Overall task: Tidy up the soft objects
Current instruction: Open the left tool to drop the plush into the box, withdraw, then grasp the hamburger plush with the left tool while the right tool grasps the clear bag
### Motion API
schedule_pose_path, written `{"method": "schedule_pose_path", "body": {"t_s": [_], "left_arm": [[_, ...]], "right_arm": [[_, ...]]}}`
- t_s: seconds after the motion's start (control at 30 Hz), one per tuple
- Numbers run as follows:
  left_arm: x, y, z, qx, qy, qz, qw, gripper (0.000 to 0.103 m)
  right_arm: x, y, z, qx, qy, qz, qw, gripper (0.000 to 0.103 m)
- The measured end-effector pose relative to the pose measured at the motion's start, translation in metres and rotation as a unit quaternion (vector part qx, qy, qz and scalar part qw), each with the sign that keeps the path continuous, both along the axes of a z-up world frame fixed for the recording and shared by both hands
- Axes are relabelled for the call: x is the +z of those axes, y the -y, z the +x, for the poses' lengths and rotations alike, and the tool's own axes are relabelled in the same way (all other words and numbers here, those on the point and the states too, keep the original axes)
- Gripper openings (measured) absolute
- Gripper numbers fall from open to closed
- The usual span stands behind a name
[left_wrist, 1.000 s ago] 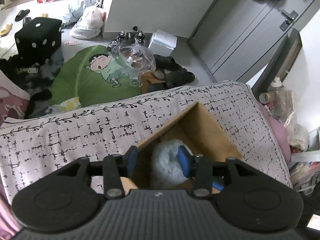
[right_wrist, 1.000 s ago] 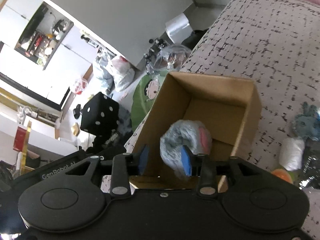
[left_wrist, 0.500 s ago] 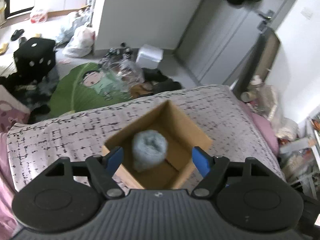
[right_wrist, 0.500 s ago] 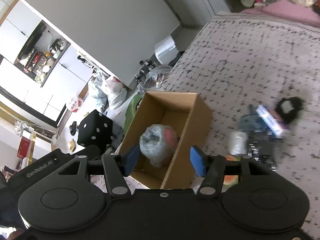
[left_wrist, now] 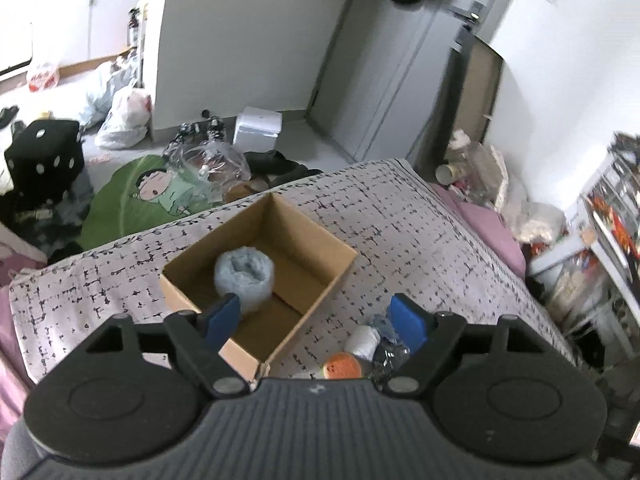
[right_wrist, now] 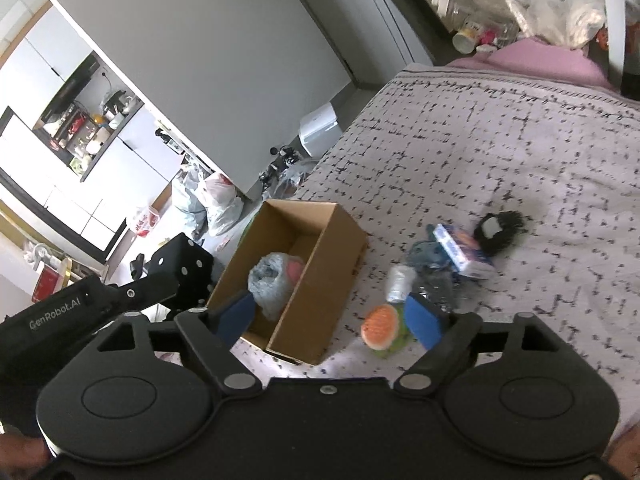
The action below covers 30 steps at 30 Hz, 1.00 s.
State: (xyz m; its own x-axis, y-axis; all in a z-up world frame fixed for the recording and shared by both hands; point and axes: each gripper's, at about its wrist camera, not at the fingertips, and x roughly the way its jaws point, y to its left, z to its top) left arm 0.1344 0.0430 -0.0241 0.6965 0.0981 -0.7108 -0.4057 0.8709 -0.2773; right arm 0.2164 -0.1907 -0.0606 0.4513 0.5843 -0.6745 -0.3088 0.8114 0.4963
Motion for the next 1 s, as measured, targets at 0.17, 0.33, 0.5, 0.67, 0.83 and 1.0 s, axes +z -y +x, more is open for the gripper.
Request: {"method": "schedule_pose_path", "body": {"t_s": [0.17, 0.33, 0.5, 0.67, 0.83, 1.0], "left_arm": [[-0.002, 0.024, -0.005, -0.015, -0.014, 0.010, 0.9997, 0.088], [-0.005, 0.040, -0.011, -0.012, -0.010, 0.022, 0.9996, 0.095], [-0.013, 0.049, -0.009, -0.018, -0.022, 0.013, 0.9995, 0.096], [-0.018, 0.062, -0.008, -0.030, -0.027, 0.025, 0.9989, 0.096], [-0.025, 0.071, -0.004, -0.038, -0.029, 0.025, 0.9986, 0.096], [-0.034, 0.077, -0.001, -0.040, -0.030, 0.032, 0.9982, 0.096]], "right_arm": [[-0.001, 0.016, -0.007, 0.007, 0.012, -0.007, 1.000, 0.093], [-0.006, 0.031, -0.012, 0.005, 0.022, -0.017, 1.000, 0.098], [-0.014, 0.047, -0.012, -0.008, 0.017, -0.019, 1.000, 0.100], [-0.018, 0.058, -0.011, -0.011, 0.022, -0.023, 0.999, 0.100], [-0.026, 0.068, -0.007, -0.015, 0.023, -0.014, 1.000, 0.100], [-0.043, 0.074, -0.004, -0.021, 0.016, -0.002, 1.000, 0.100]]}}
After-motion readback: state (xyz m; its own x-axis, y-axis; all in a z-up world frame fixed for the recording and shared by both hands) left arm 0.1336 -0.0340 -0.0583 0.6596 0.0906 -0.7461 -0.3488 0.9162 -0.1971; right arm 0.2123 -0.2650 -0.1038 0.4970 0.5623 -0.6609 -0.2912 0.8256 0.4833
